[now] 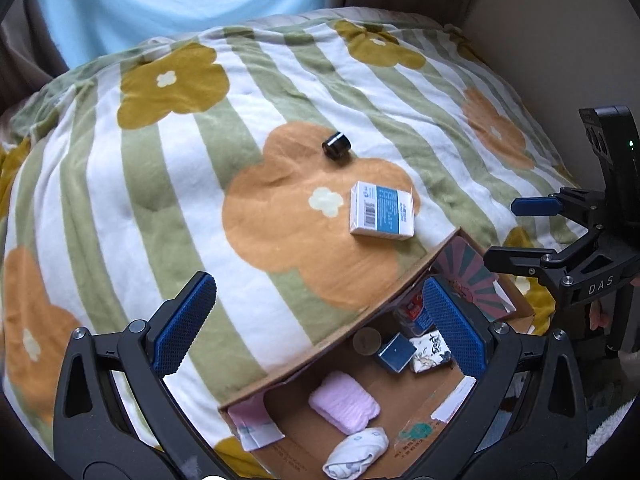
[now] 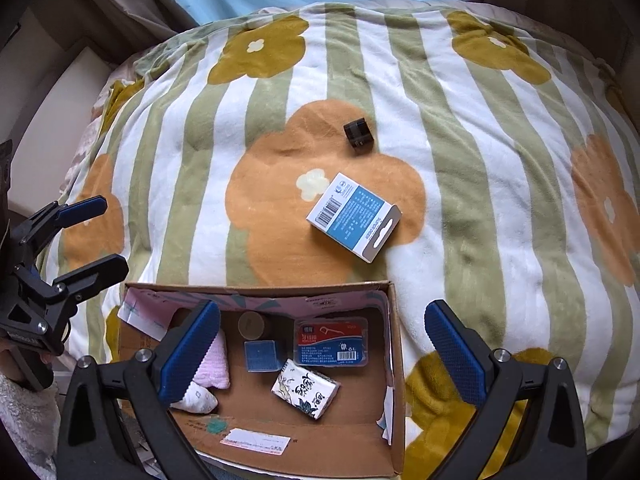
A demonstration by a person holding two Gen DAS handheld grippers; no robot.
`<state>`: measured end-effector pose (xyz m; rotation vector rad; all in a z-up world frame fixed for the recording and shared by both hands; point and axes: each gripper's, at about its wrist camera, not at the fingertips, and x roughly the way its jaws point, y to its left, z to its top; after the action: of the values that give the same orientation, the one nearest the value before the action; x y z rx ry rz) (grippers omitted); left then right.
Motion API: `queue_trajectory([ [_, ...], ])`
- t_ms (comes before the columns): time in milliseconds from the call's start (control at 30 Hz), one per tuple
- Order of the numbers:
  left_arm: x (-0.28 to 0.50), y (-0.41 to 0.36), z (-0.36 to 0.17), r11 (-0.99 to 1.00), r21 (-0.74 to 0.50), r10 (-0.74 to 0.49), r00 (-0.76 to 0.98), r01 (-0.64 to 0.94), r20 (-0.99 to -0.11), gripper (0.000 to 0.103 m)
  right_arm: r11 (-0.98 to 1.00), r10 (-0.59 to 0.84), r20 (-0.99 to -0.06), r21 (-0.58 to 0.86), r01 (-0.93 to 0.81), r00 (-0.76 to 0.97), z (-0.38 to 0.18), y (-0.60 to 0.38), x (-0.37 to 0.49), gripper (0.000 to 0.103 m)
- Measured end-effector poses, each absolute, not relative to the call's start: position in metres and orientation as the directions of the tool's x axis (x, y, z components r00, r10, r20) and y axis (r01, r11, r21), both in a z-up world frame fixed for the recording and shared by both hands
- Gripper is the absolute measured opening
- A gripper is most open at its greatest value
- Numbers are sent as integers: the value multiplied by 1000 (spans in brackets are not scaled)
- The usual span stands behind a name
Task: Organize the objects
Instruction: 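Move the left tool to the black jar while the right tool reaches the SUPER DEER box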
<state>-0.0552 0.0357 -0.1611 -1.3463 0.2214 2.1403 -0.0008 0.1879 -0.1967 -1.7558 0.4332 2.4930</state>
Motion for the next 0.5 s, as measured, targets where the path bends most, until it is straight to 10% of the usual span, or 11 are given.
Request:
queue_trajectory([
  [500,-194,118,-195,-640,-174,476,-209,-748,-854,103,-870,-120,-942,252,-424,-314,-225,229,-63,102],
])
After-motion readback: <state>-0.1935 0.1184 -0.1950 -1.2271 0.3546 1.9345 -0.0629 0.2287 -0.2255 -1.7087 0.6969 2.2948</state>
